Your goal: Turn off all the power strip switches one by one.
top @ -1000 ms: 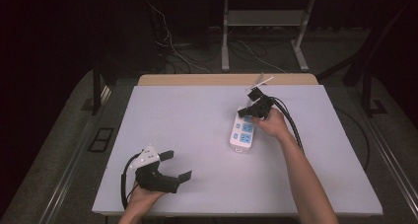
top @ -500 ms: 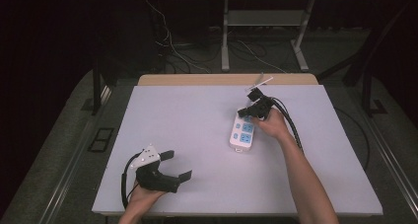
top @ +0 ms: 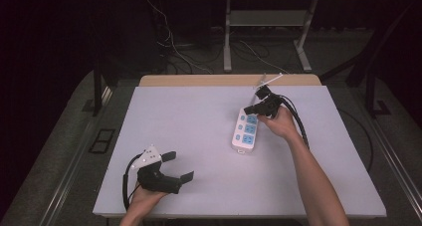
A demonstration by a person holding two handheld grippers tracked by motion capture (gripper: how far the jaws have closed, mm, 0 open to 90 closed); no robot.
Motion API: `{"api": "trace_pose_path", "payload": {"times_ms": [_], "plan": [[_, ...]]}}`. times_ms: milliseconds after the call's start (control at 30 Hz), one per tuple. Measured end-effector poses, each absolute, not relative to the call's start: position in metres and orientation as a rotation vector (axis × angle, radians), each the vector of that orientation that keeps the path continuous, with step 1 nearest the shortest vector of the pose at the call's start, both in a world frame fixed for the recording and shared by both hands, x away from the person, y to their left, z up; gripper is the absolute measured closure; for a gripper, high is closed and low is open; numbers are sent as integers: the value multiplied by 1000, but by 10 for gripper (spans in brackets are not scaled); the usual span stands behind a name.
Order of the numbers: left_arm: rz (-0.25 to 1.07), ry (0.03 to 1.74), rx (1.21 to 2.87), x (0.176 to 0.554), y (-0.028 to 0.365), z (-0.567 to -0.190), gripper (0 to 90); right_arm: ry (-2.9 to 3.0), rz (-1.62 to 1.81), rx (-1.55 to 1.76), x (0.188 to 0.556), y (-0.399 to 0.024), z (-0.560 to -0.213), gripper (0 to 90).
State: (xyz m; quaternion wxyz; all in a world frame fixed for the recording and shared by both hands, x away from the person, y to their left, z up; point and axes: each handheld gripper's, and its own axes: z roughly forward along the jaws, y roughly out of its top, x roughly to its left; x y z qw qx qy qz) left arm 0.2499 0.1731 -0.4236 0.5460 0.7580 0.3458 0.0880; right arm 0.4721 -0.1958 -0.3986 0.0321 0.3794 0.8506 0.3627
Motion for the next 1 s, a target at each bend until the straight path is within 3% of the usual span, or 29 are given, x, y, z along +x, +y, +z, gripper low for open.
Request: {"api": "trace_pose_path", "payload": {"times_ms": [267,433,700,867,1000], "plan": [[209,817,1799,249,172,-424,0,2598,1132,1182,463,-208,-383,897],[206,817,1799,249,172,-423,0,2563,1168,1213,454,-219,-377,796],[203,813,1800,248,170,-424,0,2453,1196,1292,436,-239,-364,424],[203,804,1802,247,167,-423,0,2397,1196,1300,418,-248,-357,111],[200,802,1802,247,166,-423,0,2393,1225,1303,403,-257,-353,2]]}}
